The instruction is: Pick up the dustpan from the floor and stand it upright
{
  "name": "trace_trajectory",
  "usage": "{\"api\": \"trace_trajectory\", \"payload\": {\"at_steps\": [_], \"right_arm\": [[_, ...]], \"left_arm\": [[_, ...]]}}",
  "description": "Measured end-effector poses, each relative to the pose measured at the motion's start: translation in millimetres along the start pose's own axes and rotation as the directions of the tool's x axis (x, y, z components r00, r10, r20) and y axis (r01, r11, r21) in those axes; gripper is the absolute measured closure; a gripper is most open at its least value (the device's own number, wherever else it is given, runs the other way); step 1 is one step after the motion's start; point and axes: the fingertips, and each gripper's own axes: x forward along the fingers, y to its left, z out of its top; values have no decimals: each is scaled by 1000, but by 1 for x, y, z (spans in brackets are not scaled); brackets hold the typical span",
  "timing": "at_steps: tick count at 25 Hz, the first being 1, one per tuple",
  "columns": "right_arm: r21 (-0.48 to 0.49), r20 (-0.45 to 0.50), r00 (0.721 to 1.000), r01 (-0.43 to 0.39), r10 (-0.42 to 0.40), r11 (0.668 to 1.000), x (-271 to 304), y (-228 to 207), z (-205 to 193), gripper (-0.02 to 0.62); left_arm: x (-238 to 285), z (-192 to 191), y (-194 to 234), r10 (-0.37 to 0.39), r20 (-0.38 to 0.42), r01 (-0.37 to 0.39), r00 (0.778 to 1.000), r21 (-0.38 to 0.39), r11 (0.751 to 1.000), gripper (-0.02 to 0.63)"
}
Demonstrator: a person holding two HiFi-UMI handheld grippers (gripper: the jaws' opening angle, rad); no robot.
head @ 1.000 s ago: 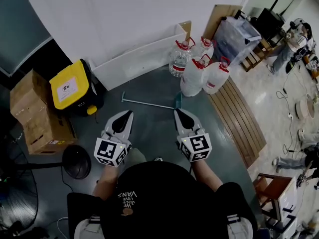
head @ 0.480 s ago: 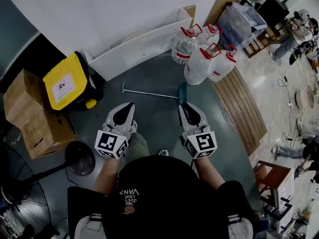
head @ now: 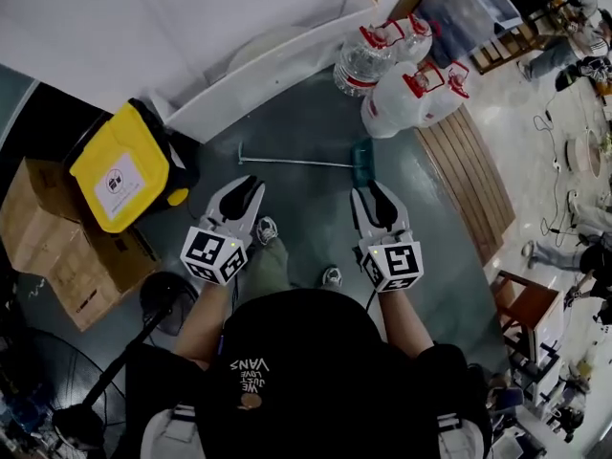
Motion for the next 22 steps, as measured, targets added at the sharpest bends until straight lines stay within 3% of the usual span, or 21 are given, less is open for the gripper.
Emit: {"api": "trace_trajectory", "payload": {"at_steps": [4, 11, 18, 22], "right_arm": [[-22, -61, 998, 34, -35, 999, 34, 2, -13, 464], [-71, -185, 982, 10, -23, 997, 80, 6, -53, 430], [-106, -289, 956, -78, 45, 991, 125, -11, -109, 405], [-123, -342, 934, -150, 100, 981, 156, -29, -146, 402]], "left_arm": [[17, -17, 44, -16, -56, 9, 998, -121, 993, 434], [41, -57, 98, 6, -137, -37, 991, -230, 973, 418], [68, -110, 134, 85, -196, -148, 977, -334, 931, 377], [88, -147, 152, 148, -228, -231, 962, -397, 888, 362]]}}
